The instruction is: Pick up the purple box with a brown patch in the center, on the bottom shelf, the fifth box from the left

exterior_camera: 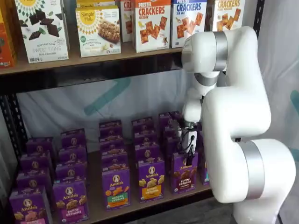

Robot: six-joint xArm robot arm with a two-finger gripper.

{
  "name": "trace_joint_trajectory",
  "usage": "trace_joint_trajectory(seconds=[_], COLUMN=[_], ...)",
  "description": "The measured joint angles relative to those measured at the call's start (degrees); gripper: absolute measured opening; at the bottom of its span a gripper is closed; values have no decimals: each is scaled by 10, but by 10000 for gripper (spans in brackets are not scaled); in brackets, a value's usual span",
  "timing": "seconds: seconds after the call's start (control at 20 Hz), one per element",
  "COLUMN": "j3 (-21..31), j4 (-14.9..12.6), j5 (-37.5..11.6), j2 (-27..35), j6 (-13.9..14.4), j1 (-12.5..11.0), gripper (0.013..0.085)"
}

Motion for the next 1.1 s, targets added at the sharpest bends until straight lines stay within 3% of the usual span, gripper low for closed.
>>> trace_joint_trajectory(seconds=[0.45, 0.55, 0.95, 1.1], j3=[-49, -52, -49, -45], j4=[-24, -27, -36, -42], j5=[2, 1, -3, -8], j2=[48, 52, 52, 50], j6=[24, 27, 37, 42], j1=[3, 3, 4, 5], gripper=[850, 770, 610, 610])
